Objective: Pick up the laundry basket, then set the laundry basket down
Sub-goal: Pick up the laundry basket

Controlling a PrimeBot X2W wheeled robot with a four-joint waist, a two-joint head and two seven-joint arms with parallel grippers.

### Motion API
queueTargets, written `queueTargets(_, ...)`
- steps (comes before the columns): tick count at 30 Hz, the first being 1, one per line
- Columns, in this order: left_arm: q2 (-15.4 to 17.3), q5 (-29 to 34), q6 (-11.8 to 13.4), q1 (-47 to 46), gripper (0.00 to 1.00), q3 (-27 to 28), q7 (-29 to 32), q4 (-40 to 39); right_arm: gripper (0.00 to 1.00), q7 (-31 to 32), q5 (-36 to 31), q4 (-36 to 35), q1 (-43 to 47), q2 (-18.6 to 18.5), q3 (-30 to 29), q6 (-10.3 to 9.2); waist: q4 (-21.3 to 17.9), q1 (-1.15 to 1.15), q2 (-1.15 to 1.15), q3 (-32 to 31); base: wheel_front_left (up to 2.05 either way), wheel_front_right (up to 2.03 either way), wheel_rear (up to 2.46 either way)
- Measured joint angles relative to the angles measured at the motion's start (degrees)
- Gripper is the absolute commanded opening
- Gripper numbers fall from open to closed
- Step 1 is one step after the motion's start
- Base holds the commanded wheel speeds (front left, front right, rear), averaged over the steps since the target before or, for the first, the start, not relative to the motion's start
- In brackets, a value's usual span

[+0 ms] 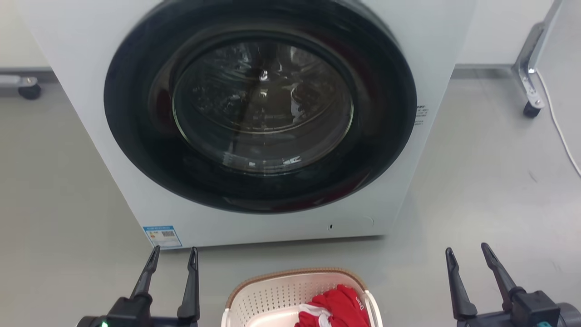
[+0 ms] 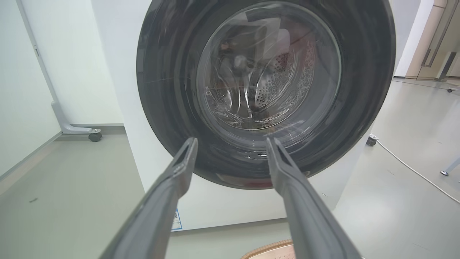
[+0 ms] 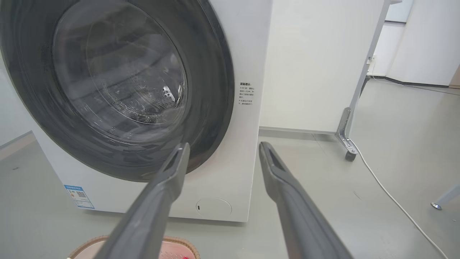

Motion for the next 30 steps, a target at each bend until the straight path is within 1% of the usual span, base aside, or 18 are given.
queueTargets(5,0.2,0.1,0.5,2.5,1.0,0.2,0.0,-2.3,1.0,0.0,-0.2,-1.8,2.2,0.1,0.0,-0.49,-0.1,0.0,0.0,-1.8,0.0,0.0,0.0)
queueTargets(15,0.4,0.5,0.8,4.2,1.0,0.5,0.0,-4.2,1.0,0.0,-0.3,-3.2,3.5,0.2,-0.4,-1.42,-0.3,0.01,0.01,-2.3,0.0,0.0,0.0)
queueTargets(30,0.4,0.5,1.0,4.9,1.0,0.5,1.3,-5.1,1.0,0.6,0.1,-4.2,3.6,0.2,-0.6,-1.43,-0.2,0.01,0.01,-1.9,0.0,0.0,0.0)
